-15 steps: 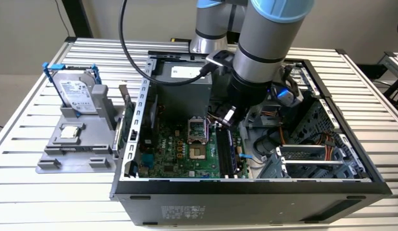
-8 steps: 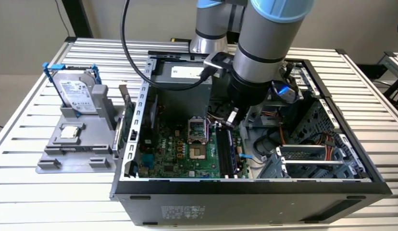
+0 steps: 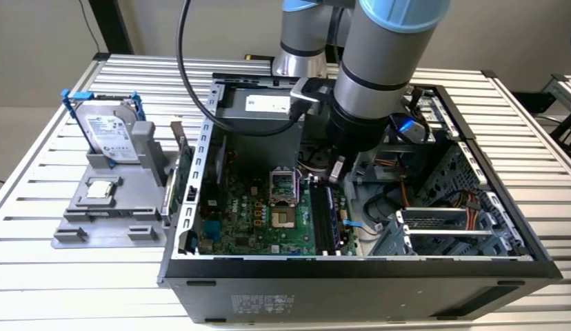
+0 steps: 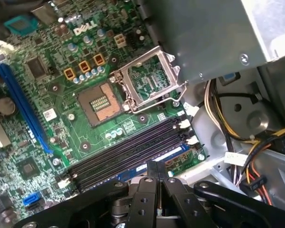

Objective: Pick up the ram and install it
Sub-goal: 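Press down the ram until it locks into place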

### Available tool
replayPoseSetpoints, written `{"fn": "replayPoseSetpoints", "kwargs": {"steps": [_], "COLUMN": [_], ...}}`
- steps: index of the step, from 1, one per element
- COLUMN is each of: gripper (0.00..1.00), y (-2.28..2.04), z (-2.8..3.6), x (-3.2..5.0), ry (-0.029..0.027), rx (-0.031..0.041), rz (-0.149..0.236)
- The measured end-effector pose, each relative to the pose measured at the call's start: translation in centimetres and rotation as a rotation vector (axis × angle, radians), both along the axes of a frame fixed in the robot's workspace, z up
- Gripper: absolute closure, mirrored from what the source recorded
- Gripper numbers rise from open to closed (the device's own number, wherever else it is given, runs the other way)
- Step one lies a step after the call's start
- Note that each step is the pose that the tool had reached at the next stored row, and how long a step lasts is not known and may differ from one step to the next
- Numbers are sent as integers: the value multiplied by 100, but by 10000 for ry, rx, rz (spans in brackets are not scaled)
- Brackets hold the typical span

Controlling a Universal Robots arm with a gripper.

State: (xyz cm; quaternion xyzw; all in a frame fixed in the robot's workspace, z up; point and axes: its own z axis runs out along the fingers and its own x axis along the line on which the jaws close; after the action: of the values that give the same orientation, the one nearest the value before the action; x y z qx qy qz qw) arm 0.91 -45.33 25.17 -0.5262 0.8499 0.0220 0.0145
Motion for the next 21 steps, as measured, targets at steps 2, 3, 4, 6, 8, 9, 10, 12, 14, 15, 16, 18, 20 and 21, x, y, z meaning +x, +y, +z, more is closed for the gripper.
{"fn": "replayPoseSetpoints", "kwargs": {"steps": [2, 3, 4, 6, 8, 9, 10, 12, 14, 15, 16, 18, 20, 21], "gripper": [100, 100, 100, 100, 100, 100, 100, 100, 100, 100, 100, 100, 100, 100], "y": [-3, -3, -4, -5, -5, -5, -6, -6, -6, -6, -6, -6, -6, -6], "z": [-3, -3, -3, -4, -4, -4, -4, -5, -5, -5, -5, -5, -5, -5], "x": [1, 1, 0, 1, 1, 1, 1, 1, 1, 1, 1, 1, 1, 1], "ry": [-2, -4, -7, -19, -37, -47, -60, -88, -116, -130, -142, -165, -186, -195], "rx": [1, 0, -1, -1, -1, -2, -2, -3, -4, -4, -5, -5, -7, -7], "rz": [205, 327, 459, 764, 1070, 1220, 1363, 1653, 1955, 2113, 2252, 2547, 2856, 3020]}}
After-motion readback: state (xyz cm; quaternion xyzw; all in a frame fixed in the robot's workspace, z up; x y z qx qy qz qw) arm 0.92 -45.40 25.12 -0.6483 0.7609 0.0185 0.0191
